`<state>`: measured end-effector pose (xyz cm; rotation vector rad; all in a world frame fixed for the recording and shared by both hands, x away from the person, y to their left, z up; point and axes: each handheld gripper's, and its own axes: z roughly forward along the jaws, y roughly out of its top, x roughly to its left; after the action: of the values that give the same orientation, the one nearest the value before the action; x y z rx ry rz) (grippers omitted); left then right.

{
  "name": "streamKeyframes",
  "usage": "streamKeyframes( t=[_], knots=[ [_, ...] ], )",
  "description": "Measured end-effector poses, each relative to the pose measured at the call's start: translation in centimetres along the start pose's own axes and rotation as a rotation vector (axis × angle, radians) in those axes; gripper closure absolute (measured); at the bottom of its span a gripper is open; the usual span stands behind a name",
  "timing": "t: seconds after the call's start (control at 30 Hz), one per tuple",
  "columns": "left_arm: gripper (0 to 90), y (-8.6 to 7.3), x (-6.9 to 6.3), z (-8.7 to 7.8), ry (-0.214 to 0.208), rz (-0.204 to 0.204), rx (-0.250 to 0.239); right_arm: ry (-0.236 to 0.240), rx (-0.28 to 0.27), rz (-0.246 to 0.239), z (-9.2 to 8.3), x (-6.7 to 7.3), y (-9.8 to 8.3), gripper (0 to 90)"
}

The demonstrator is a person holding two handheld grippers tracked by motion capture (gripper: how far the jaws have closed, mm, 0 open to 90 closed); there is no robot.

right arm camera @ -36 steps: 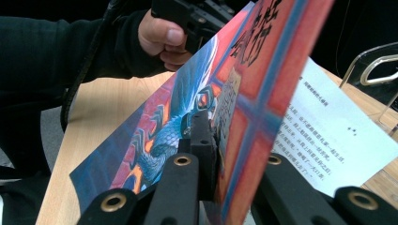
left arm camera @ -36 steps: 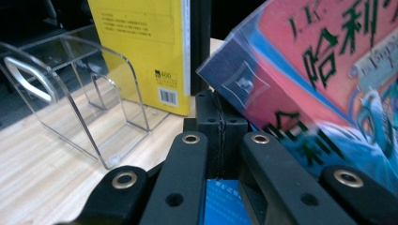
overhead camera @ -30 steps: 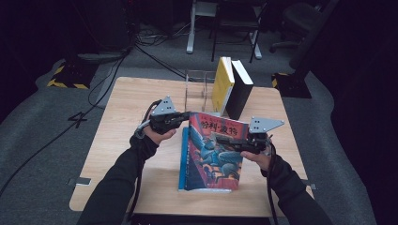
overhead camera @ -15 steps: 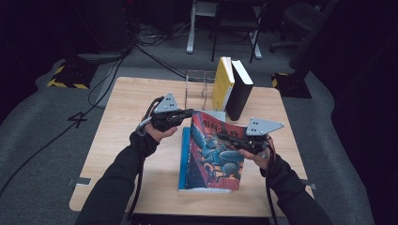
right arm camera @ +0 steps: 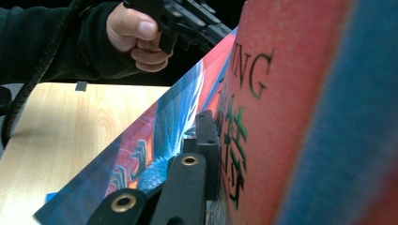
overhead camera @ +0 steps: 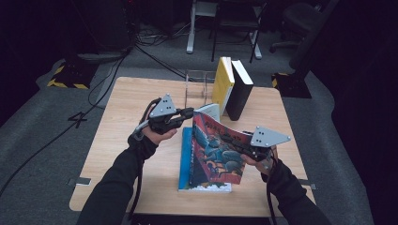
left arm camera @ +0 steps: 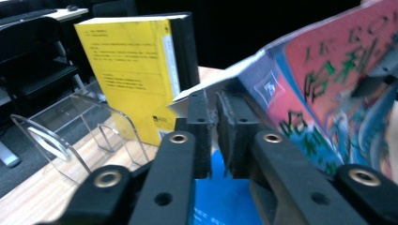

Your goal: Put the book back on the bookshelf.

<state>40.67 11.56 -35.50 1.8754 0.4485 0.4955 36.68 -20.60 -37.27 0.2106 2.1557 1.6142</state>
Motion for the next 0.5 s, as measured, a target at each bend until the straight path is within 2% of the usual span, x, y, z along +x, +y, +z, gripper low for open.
streamKeyframes(
  t=[0.07,0.1,0.17,0.2,0.23,0.27,0.3,0.37,0.43,0.5],
  knots=[
    [72.2,-0.5,-0.6,-0.8,-0.002,-0.024,-0.004,-0.014,0.004,-0.031,-0.3,0.5,0.1,88.4],
    [69.3,-0.7,-1.0,-1.1,0.007,-0.021,0.009,-0.009,0.001,-0.037,-0.4,0.7,0.2,88.4],
    [61.2,-1.3,-1.8,-1.7,-0.023,-0.056,0.016,-0.001,0.0,-0.036,-0.3,0.9,0.3,88.4],
    [61.3,-1.6,-2.2,-1.9,-0.019,-0.058,0.032,-0.004,0.005,-0.033,-0.3,0.9,0.3,88.4],
    [56.0,-2.5,-3.1,-2.5,-0.044,-0.092,0.075,-0.004,0.005,-0.031,-0.2,0.9,0.3,88.4],
    [47.7,-2.5,-3.1,-2.5,-0.044,-0.092,0.075,-0.004,0.005,-0.031,-0.2,0.9,0.3,88.4],
    [47.7,-2.9,-3.5,-2.8,-0.039,-0.09,0.083,-0.012,0.008,-0.028,-0.1,0.9,0.2,88.4],
    [46.4,-3.6,-4.3,-3.2,-0.07,-0.108,0.089,-0.016,0.007,-0.028,0.0,0.9,0.1,88.4],
    [41.2,-3.8,-4.8,-3.2,-0.079,-0.112,0.102,-0.017,0.005,-0.025,0.1,0.9,0.1,88.4],
    [40.8,-4.1,-5.9,-2.9,-0.107,-0.115,0.138,-0.019,0.009,-0.025,0.1,0.9,0.0,88.4]
  ],
)
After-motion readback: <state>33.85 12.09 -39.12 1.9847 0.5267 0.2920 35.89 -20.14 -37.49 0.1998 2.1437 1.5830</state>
